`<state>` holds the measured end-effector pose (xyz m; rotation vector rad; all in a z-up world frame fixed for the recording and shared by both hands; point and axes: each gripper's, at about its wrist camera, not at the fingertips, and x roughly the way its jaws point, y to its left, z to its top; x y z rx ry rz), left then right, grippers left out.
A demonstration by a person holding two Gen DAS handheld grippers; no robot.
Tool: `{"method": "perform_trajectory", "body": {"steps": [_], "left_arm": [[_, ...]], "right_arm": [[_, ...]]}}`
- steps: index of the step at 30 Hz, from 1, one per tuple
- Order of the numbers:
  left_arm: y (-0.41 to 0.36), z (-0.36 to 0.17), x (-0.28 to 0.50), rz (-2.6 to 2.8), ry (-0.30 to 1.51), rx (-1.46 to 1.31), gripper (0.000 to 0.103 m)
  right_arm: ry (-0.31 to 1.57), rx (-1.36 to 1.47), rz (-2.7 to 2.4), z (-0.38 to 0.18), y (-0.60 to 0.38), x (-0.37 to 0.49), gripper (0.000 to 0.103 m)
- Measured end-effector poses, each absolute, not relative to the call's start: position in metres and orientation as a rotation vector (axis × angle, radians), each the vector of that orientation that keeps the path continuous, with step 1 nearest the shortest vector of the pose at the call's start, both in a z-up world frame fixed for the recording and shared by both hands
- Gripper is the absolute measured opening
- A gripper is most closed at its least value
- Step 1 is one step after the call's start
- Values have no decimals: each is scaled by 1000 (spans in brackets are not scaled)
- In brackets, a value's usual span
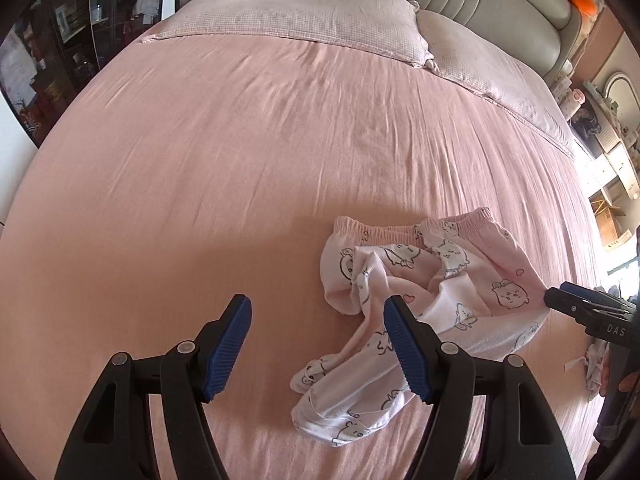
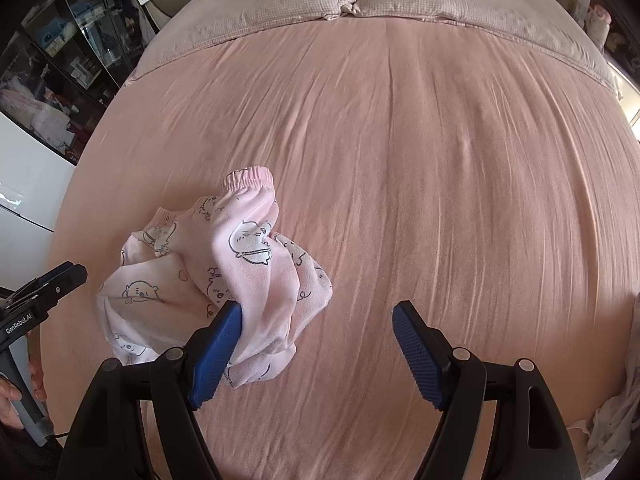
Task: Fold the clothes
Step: 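Grasp the elastic waistband with the right gripper while the left gripper grasps it too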
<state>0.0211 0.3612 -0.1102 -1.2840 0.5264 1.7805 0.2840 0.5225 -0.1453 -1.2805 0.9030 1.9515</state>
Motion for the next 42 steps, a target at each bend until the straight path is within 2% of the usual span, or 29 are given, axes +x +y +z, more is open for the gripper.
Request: {"method": "perform_trajectory", "body": {"steps": [9, 15, 19, 33, 37, 42], "left_arm": [[382, -143, -3, 1777, 504, -1393, 68], [396, -166, -21, 1734, 350, -1522, 68], [408, -174, -25, 1732, 361, -1518, 68], [433, -192, -20, 1644, 308, -1523, 68], [429, -193, -25, 1650, 209, -1533, 68], [434, -194, -11, 1684, 305, -1477, 68]], "right_arm": [[875, -1214, 1989, -120, 535, 272, 77], [816, -1273, 2006, -134, 547, 227, 77], [813, -1303, 2013, -150, 553, 207, 77], [945, -1347, 2005, -200, 576, 160, 77], [983, -1349, 2007, -210, 574, 158, 77], [969, -1352, 2001, -224, 569, 157, 77]]}}
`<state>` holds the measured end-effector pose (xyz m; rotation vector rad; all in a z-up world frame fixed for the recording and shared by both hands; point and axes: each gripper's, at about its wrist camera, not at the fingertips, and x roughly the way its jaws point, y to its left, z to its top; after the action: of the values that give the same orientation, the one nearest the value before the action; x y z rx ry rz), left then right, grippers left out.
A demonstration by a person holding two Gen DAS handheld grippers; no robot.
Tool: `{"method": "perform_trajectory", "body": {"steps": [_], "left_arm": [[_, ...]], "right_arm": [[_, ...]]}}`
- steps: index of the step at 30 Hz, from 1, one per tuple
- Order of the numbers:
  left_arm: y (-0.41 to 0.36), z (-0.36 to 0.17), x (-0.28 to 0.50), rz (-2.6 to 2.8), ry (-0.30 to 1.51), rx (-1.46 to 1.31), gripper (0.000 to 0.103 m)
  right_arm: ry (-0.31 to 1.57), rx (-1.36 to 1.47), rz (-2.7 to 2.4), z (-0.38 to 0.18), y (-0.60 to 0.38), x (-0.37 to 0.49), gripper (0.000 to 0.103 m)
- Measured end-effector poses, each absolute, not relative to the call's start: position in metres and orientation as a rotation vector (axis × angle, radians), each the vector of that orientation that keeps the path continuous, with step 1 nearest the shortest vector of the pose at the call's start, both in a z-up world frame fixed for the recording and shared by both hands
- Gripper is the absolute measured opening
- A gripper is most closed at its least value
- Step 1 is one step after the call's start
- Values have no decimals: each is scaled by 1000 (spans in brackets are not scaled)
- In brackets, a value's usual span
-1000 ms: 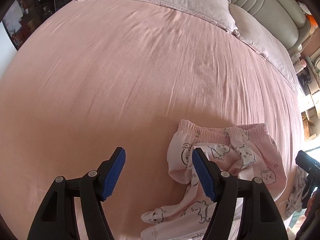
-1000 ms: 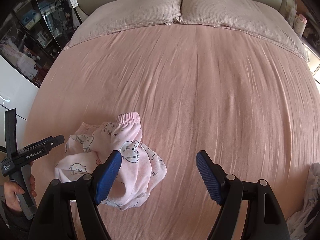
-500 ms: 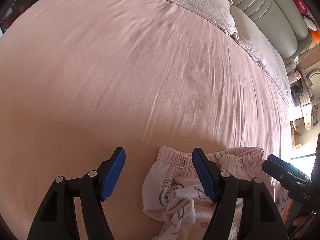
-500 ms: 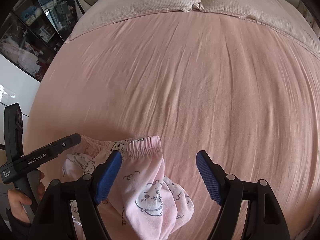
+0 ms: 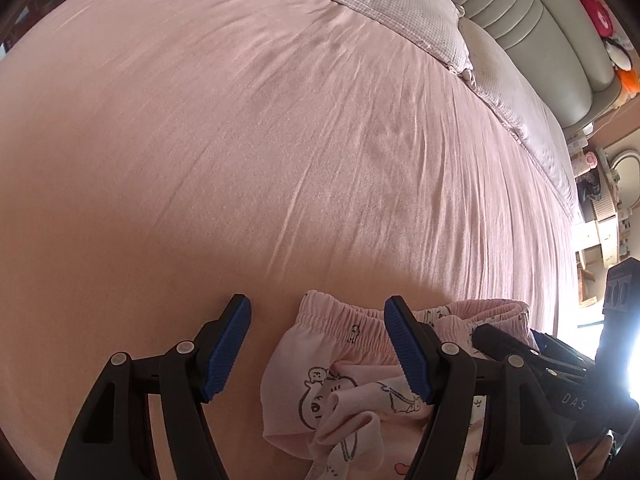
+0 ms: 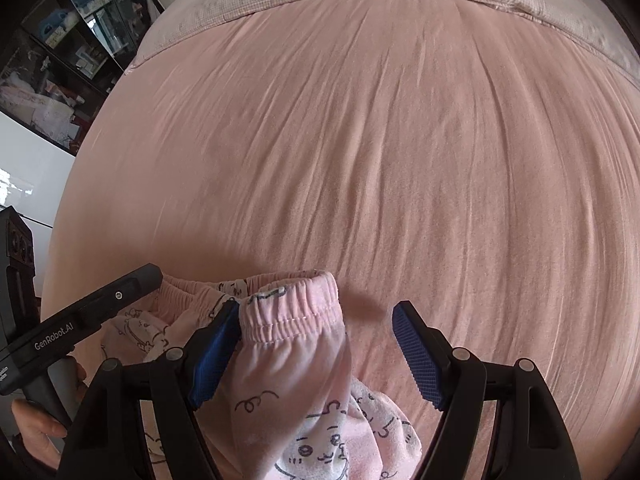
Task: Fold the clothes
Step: 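Grasp the elastic waistband with the right gripper while the left gripper grasps it too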
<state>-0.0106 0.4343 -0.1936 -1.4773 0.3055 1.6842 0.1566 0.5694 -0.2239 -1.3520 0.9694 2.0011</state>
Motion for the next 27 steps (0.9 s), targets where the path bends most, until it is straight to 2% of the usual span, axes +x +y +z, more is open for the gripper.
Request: {"method": "perform_trajectory", "body": {"steps": [4, 8, 13, 16, 20, 22, 24, 27], "left_arm": [[444, -192, 12, 1698, 484, -1374, 68], [447, -192, 26, 1675, 522, -1318, 68], [447, -192, 27, 1673, 526, -1289, 66], [443, -190, 31, 1711, 515, -1274, 53], [442, -188, 34, 1722, 511, -1261, 43], [442, -185, 36, 1719, 516, -1248, 30], [442, -182, 39, 1702, 519, -1230, 26], [442, -179, 40, 1699, 514, -1223, 21]], "right_arm": [[959, -1341, 2032, -230, 564, 159, 77], [944, -1316, 2065, -231, 561, 163, 76], [950, -1275, 2063, -229, 559, 169, 65], [969, -1249, 2053, -228, 559, 171, 59], [1014, -1198, 2048, -223, 558, 173, 41], [1014, -1185, 2049, -219, 557, 173, 37], [998, -1172, 2065, -214, 556, 174, 25], [982, -1160, 2089, -209, 551, 173, 21]]}}
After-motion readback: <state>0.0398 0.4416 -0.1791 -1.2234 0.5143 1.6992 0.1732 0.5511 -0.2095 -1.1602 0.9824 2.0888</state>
